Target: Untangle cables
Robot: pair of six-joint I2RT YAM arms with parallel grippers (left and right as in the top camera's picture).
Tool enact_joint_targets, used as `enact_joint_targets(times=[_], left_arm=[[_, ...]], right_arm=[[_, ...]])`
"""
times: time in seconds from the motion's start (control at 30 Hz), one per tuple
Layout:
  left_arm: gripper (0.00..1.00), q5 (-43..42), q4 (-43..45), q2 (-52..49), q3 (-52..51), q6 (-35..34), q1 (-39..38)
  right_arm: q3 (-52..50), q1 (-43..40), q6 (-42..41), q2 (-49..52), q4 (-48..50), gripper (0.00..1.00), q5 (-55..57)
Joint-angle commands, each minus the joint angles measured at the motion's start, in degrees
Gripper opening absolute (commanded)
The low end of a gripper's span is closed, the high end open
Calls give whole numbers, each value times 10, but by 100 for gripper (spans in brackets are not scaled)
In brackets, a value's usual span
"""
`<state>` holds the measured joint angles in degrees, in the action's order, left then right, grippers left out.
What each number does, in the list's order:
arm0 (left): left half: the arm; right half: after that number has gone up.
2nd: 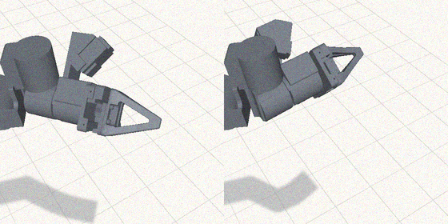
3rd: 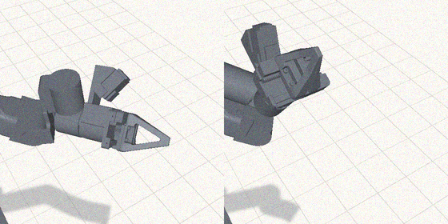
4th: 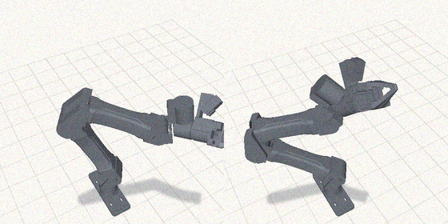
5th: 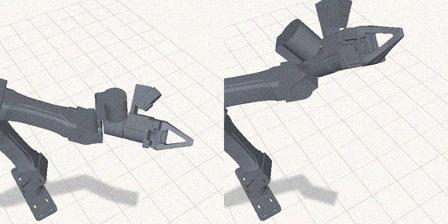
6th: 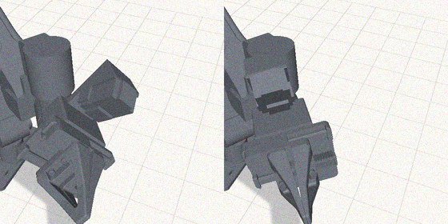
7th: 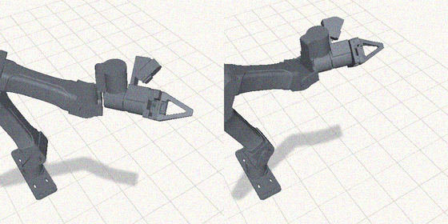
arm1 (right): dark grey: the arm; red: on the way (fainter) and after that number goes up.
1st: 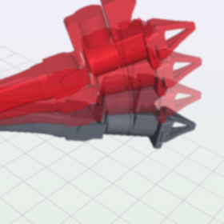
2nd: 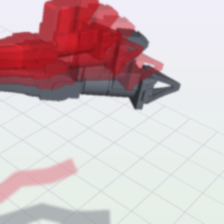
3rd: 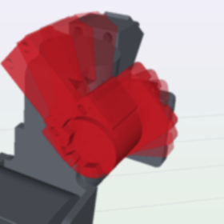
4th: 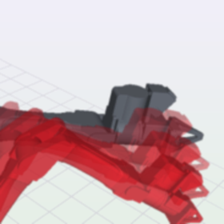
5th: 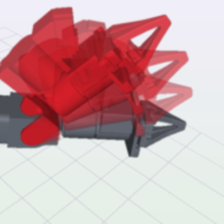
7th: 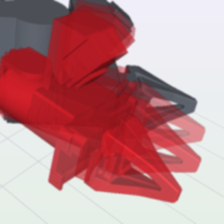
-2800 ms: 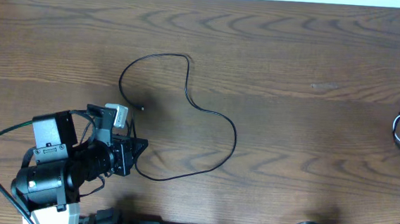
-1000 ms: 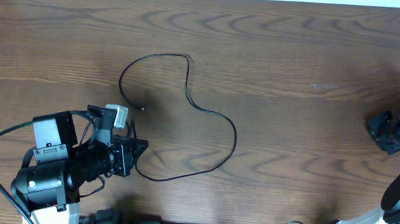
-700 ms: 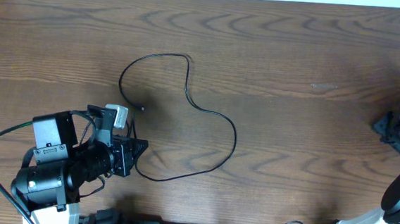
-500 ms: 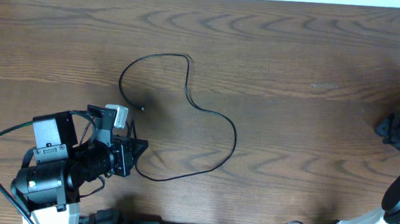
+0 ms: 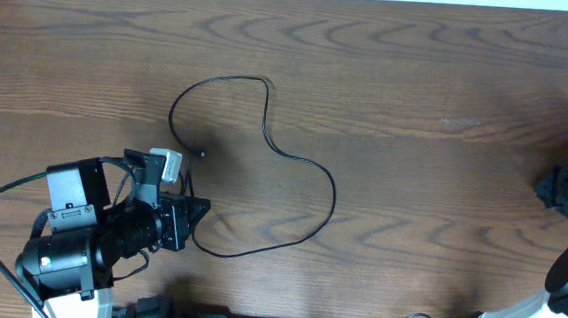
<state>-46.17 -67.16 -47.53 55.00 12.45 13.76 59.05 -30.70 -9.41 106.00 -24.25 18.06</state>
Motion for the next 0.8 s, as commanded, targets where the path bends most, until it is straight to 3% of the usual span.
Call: enact_joint_targets(times=[0.0,0.17,0.5,0.77], left_arm=[[8,-3,-3,0,-6,4,-1],[8,-3,-3,0,-6,4,-1],[8,-3,-10,0,-6,4,-1],[8,-3,-16,0,-6,4,-1]], right_arm=[[-5,-2,5,17,3,41,9],[-5,-3,5,27,14,38,9],[-5,-34,-4,29,54,7,8],[-5,-108,-26,29,129,6,-50]])
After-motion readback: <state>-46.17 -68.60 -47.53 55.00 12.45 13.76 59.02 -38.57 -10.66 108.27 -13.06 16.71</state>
